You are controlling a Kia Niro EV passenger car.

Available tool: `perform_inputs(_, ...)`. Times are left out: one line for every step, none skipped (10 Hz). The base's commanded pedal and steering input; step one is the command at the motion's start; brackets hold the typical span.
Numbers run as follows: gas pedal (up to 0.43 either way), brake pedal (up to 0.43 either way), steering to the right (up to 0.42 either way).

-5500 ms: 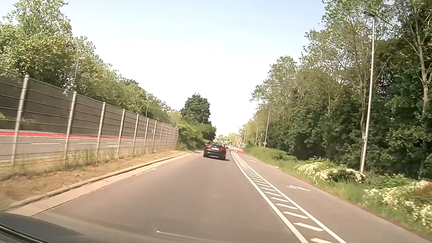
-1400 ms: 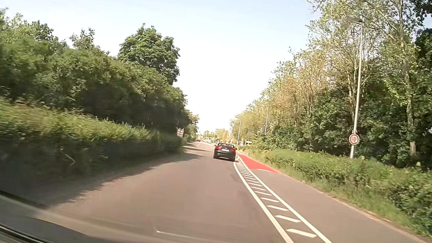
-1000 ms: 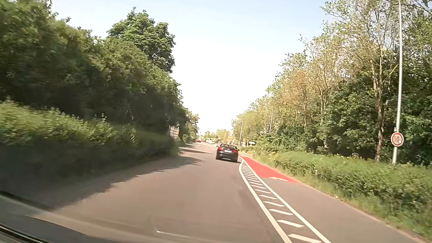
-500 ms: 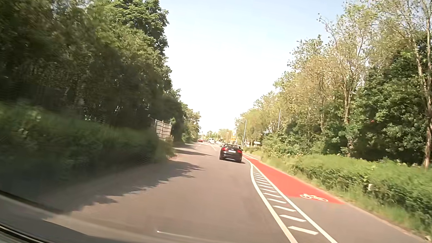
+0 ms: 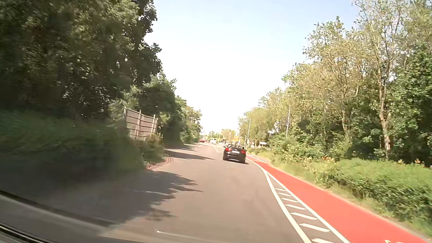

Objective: Follow the waypoints while adhering to traffic rules and regulations

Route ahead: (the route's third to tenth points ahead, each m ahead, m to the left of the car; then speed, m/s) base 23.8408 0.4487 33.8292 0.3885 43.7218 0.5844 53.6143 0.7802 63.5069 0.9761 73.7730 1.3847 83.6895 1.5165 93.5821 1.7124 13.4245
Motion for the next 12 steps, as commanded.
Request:
perform_inputs(0.13, 0.0, -0.006)
perform_inputs(0.13, 0.0, -0.006)
perform_inputs(0.13, 0.0, -0.006)
perform_inputs(0.13, 0.0, -0.006)
perform_inputs(0.13, 0.0, -0.006)
perform_inputs(0.13, 0.0, -0.006)
perform_inputs(0.13, 0.0, -0.006)
perform_inputs(0.13, 0.0, -0.006)
perform_inputs(0.13, 0.0, -0.005)
perform_inputs(0.13, 0.0, -0.005)
perform_inputs(0.13, 0.0, -0.004)
perform_inputs(0.13, 0.0, -0.004)
